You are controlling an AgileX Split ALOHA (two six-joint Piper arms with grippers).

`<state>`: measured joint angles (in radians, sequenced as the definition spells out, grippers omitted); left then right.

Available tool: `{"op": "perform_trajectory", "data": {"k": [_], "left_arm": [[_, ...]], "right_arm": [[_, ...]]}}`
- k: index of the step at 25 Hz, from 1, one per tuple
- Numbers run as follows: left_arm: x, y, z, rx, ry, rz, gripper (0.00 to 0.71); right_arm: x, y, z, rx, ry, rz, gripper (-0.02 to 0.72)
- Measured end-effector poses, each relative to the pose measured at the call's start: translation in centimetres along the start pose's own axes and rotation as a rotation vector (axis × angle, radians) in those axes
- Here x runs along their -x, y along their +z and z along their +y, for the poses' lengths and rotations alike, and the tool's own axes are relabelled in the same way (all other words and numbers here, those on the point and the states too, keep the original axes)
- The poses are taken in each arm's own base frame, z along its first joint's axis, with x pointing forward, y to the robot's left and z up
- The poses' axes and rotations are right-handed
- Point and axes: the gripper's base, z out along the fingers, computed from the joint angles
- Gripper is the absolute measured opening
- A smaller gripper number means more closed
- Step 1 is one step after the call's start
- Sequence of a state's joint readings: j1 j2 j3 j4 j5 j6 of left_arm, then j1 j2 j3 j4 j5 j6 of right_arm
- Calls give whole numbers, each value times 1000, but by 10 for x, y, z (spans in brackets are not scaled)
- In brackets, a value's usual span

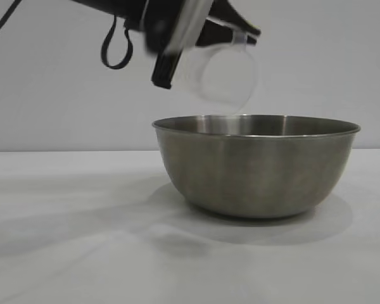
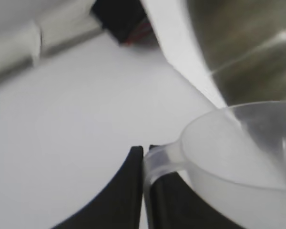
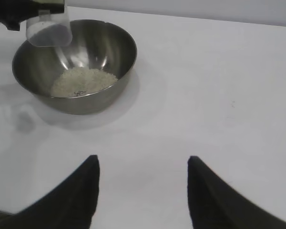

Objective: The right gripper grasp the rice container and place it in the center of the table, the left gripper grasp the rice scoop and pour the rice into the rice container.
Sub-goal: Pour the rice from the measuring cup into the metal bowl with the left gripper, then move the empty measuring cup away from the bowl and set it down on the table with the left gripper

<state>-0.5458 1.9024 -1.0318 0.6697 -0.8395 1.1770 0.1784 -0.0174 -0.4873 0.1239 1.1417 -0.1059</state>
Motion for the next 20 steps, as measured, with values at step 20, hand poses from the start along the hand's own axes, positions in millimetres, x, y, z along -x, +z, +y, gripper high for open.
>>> {"op": "perform_trajectory", "data": {"k": [20], "left_arm": [[-81, -148, -77, 548, -1516, 657, 0]], "right_arm": [[0, 0, 0, 0, 10, 0, 388]]}}
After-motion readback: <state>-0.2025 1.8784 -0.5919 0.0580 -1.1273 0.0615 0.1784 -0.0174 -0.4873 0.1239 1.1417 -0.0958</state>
